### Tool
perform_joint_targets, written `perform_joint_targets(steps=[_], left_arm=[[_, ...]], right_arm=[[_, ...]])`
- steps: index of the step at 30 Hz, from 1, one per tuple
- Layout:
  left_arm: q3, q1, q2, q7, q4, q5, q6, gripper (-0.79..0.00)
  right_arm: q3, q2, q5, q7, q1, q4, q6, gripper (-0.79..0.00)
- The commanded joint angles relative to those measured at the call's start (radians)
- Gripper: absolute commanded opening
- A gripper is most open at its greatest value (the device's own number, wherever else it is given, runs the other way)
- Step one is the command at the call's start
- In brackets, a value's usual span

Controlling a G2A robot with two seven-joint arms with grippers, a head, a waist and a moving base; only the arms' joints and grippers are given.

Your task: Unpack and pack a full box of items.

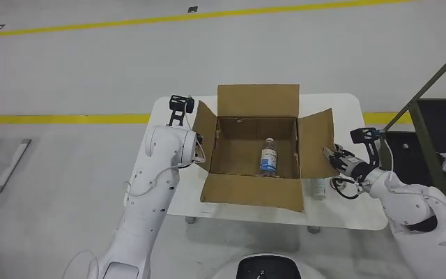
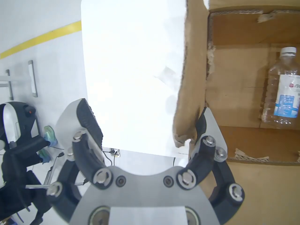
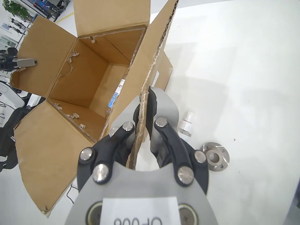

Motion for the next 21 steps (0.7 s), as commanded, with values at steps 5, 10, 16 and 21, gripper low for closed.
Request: perform_joint_targets(steps=[5, 10, 16, 21], left_arm=[[-0.026, 0.010, 0.000, -0.007, 0.046, 0.033, 0.021, 0.000], [-0.030, 0.022, -0.003, -0.018, 0.058, 0.050, 0.018, 0.000], [-0.026, 0.024, -0.011, -0.026, 0.080, 0.059, 0.026, 0.000], [-0.029, 0.021, -0.017, -0.015, 0.097, 0.061, 0.029, 0.000]], right_arm=[[-0.009, 0.003, -0.006, -0.004, 0.003, 0.016, 0.001, -0.785], [-0.022, 0.006, -0.019, -0.002, 0.008, 0.033, 0.002, -0.785], [-0.031, 0.009, -0.028, -0.007, 0.011, 0.050, 0.003, -0.785], [-0.032, 0.012, -0.033, -0.009, 0.013, 0.056, 0.005, -0.616]])
